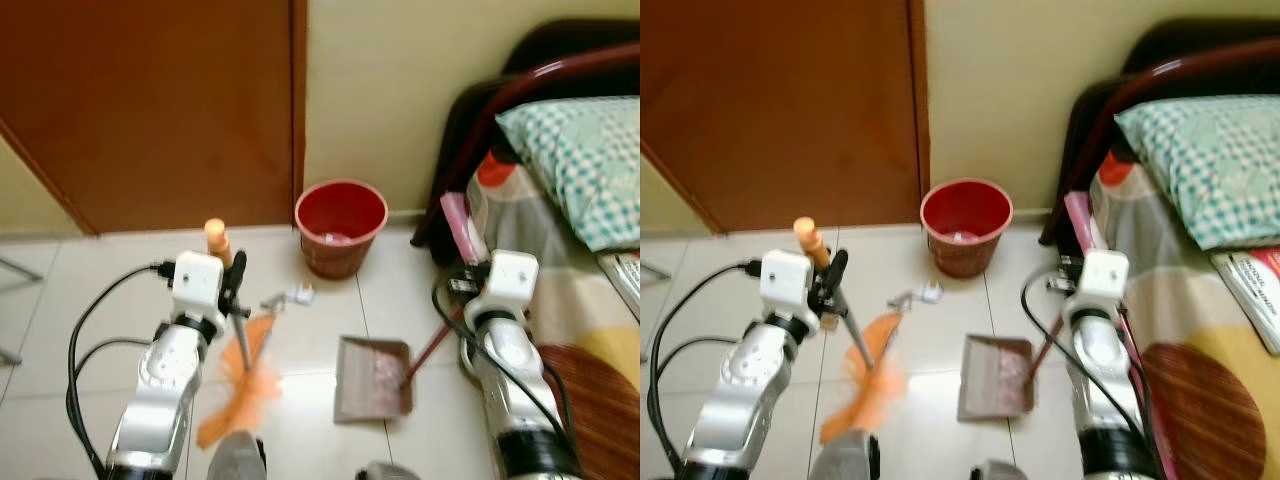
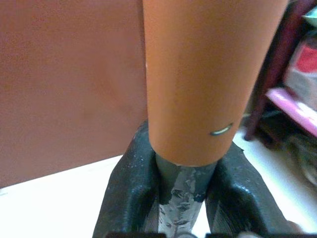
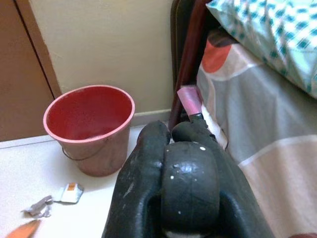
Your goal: Sweep floor
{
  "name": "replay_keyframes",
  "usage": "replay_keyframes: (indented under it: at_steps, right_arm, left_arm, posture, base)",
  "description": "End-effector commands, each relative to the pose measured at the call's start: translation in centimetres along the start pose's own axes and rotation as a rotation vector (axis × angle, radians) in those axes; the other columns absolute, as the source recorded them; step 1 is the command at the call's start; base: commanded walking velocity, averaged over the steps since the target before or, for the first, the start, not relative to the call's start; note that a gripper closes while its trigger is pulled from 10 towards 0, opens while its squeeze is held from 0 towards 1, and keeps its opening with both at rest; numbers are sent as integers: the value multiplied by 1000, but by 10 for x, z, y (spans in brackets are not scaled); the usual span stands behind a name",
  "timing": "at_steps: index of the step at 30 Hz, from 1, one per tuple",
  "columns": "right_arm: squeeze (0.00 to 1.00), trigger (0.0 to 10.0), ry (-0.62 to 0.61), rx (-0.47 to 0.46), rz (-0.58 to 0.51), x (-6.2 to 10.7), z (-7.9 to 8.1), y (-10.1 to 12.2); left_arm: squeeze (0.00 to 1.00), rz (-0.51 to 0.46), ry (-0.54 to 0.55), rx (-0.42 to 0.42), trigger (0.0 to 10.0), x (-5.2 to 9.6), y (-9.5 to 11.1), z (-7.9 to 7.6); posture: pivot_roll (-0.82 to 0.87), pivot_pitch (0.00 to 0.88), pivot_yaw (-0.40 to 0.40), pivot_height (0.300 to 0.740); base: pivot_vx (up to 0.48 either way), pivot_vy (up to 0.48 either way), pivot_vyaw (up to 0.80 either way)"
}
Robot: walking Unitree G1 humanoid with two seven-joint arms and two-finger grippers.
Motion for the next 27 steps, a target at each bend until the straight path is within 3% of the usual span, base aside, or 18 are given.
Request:
replay_keyframes:
  at_steps: [1, 6, 11, 14, 18, 20, 22, 24, 27]
  right_arm:
    - [0, 10000, -51, -29, 50, -2, -9, -9]
    - [0, 10000, -88, 19, 91, -9, -9, -13]
    - [0, 10000, -105, 55, 137, -9, -9, -20]
    - [0, 10000, -97, 71, 160, -10, -7, -24]
    - [0, 10000, -77, 73, 177, -11, -3, -26]
    - [0, 10000, -71, 70, 178, -11, -2, -26]
    - [0, 10000, -71, 68, 179, -11, -3, -26]
    - [0, 10000, -71, 69, 179, -11, -3, -26]
    - [0, 10000, -68, 63, 179, -10, -5, -26]
  left_arm:
    - [0, -14, -113, 12, 10000, -1, 4, -24]
    - [0, -16, -273, 23, 10000, -1, 8, -55]
    - [0, -34, -362, 74, 10000, 2, 16, -71]
    - [0, -71, -382, 107, 10000, 0, 28, -76]
    - [0, -139, -419, 221, 10000, -8, 58, -88]
    - [0, -160, -392, 271, 10000, -12, 67, -83]
    - [0, -166, -332, 279, 10000, -14, 67, -68]
    - [0, -165, -325, 279, 10000, -14, 67, -67]
    - [0, -147, -223, 337, 10000, -14, 62, -38]
  posture:
    - [46, 128, -49, 740]
    - [52, 131, -56, 740]
    - [57, 136, -61, 740]
    - [56, 140, -57, 740]
    - [53, 150, -56, 740]
    - [48, 152, -57, 740]
    - [42, 154, -59, 740]
    - [42, 154, -59, 740]
    - [46, 162, -66, 740]
  base:
    - [0, 0, 0]
    - [0, 0, 0]
    - [0, 0, 0]
    - [0, 0, 0]
    - [0, 0, 0]
    - [0, 0, 0]
    - [0, 0, 0]
    - [0, 0, 0]
    - [0, 0, 0]
Point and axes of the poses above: a point about 5 cm out from each wrist's last joint towards the gripper, its own x axis pointing back from the gripper into the wrist, its own y axis along the axis of the wrist's last joint, z = x × y, the point moved 6 cm from there along -x, pointing out of the wrist towards the gripper, and after that the axes turned 1 degree about -x, right-handed, at the moved point
